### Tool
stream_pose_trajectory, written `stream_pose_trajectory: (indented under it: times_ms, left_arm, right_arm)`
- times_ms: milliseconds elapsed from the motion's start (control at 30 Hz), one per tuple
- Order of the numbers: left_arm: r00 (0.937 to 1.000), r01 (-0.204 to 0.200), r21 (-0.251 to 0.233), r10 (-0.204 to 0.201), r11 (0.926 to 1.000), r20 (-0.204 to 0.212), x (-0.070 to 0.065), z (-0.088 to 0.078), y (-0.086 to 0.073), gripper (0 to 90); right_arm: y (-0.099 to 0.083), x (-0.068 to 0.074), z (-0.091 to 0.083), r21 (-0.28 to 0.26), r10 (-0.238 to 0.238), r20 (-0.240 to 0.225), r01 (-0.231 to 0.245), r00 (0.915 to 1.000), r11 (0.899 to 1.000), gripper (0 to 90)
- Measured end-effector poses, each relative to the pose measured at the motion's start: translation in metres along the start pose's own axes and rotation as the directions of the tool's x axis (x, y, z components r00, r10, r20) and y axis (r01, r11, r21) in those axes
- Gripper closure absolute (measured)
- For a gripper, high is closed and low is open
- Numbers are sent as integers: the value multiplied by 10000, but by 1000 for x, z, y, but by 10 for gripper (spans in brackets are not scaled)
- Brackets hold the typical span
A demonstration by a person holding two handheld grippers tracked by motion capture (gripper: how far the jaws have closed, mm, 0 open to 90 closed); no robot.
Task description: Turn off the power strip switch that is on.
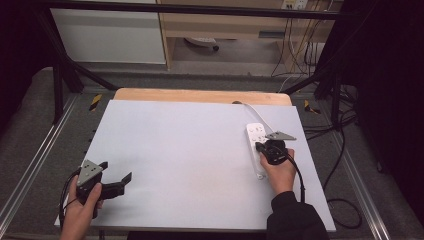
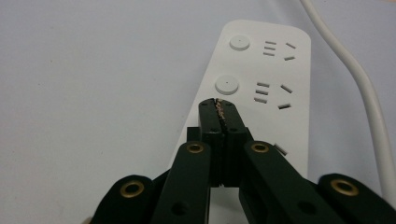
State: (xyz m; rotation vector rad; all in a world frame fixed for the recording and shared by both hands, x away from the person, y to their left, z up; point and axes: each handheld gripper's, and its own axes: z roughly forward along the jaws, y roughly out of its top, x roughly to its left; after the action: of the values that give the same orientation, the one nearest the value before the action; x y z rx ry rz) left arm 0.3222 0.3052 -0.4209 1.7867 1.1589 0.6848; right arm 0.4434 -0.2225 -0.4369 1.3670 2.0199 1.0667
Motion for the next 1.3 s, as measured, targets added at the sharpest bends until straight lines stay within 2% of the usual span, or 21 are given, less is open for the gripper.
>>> stream_pose_trajectory:
  times_ms: [1300]
  left_arm:
    - [10000,-31,194,31,9998,30,-2,2,-1,61]
  right_arm:
    - [2,6,1,172,-556,347,550,9979,9983,900]
